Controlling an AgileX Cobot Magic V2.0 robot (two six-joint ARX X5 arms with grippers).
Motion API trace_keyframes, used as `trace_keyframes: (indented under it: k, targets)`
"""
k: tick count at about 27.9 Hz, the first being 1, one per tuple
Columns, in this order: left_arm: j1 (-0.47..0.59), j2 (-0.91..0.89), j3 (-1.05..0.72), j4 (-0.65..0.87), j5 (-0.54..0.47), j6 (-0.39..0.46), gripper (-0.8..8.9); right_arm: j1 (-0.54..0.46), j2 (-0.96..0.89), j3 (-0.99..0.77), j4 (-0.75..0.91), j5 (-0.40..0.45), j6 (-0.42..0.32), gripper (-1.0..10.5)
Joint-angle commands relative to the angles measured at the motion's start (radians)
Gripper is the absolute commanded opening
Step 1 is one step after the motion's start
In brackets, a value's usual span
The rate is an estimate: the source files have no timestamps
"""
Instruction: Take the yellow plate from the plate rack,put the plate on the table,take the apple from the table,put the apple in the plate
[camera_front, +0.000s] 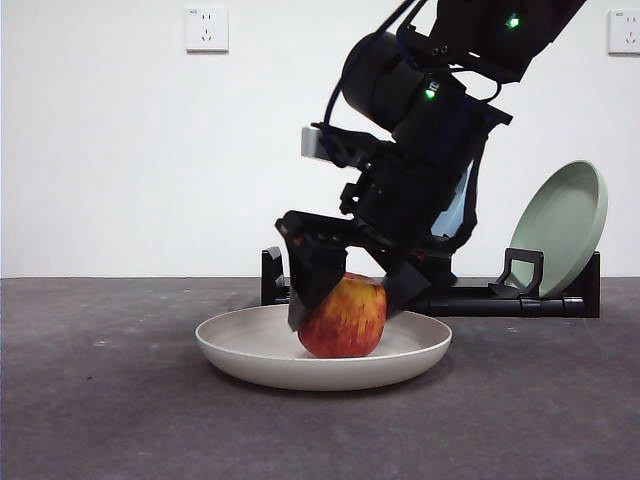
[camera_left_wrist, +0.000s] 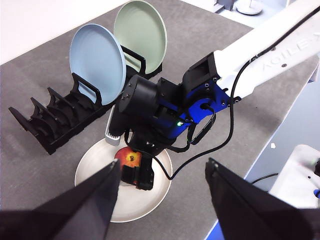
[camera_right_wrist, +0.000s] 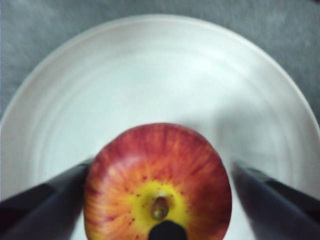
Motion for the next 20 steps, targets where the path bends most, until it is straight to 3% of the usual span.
trace_keyframes:
  k: [1,9,20]
  targets:
    - [0.002,-0.001,0.001,-0.003,-0.001,-0.011,2.87,0.003,-0.048,-0.008,0.006,0.004,0.006,6.4]
    - [0.002,-0.001,0.001,-0.033,-0.002,-0.01,2.87,0.003,-0.272,-0.008,-0.106,0.003,0.022,6.3]
    - [0.002,-0.001,0.001,-0.114,0.0,0.016,2.86,0.003,-0.737,-0.008,-0.625,-0.066,0.025,6.3]
